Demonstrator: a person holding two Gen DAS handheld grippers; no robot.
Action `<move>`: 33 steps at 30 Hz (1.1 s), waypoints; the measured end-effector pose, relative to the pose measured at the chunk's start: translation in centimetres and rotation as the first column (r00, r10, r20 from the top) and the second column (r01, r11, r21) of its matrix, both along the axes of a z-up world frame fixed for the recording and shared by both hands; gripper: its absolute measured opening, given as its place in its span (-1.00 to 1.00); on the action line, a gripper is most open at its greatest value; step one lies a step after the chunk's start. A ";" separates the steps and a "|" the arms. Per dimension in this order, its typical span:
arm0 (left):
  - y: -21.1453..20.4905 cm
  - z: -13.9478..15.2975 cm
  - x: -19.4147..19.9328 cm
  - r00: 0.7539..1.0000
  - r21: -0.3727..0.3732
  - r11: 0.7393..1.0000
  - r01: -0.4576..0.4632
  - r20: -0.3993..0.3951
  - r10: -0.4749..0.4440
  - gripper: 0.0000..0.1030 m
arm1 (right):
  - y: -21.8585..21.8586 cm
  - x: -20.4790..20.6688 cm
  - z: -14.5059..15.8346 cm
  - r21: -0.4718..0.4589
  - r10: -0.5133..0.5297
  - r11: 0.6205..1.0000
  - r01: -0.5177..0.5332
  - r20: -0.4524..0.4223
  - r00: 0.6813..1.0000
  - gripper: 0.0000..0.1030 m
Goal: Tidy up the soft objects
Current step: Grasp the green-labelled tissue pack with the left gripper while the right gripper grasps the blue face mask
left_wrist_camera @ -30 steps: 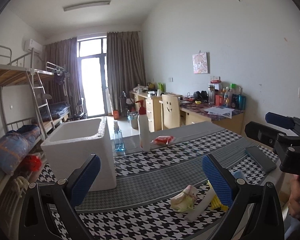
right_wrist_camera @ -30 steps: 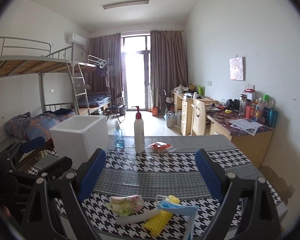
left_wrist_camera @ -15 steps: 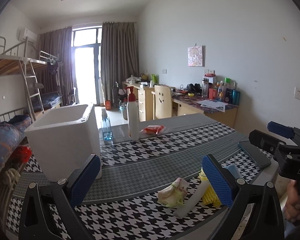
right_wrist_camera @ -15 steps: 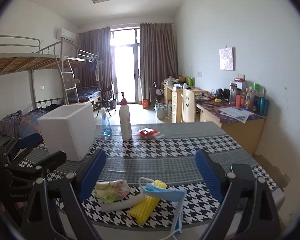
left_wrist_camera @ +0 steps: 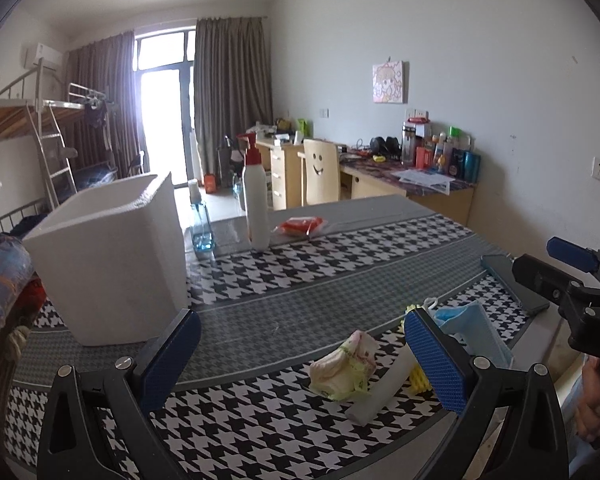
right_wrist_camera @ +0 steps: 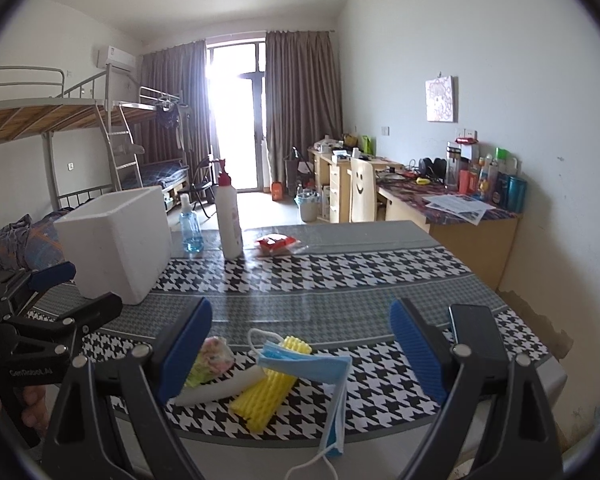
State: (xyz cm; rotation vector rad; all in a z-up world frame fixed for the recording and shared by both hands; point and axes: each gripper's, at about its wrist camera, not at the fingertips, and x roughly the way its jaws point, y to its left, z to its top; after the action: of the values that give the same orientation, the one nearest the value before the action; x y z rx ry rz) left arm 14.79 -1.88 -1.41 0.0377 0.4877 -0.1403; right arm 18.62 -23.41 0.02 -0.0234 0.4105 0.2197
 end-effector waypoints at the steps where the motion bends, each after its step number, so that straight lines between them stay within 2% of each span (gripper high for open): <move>1: -0.1 -0.2 0.2 1.000 0.001 1.000 0.002 -0.008 -0.002 0.98 | -0.1 0.2 -0.2 0.002 -0.005 1.000 0.005 -0.010 1.000 0.81; 20: -1.4 -2.9 3.2 0.989 0.024 0.999 0.034 -0.143 -0.030 0.98 | -1.8 3.0 -4.1 -0.031 -0.044 0.999 0.040 -0.161 0.986 0.81; 33: -1.9 -4.5 5.0 0.975 0.030 0.998 0.062 -0.218 -0.054 0.98 | -2.0 4.4 -5.9 -0.055 -0.062 0.997 0.051 -0.227 0.972 0.81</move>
State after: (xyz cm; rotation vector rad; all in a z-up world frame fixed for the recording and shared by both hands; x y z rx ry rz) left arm 19.75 -3.78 -5.95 0.0734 0.7078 -0.1935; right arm 23.06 -25.40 -5.84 -0.0344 0.6457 0.1563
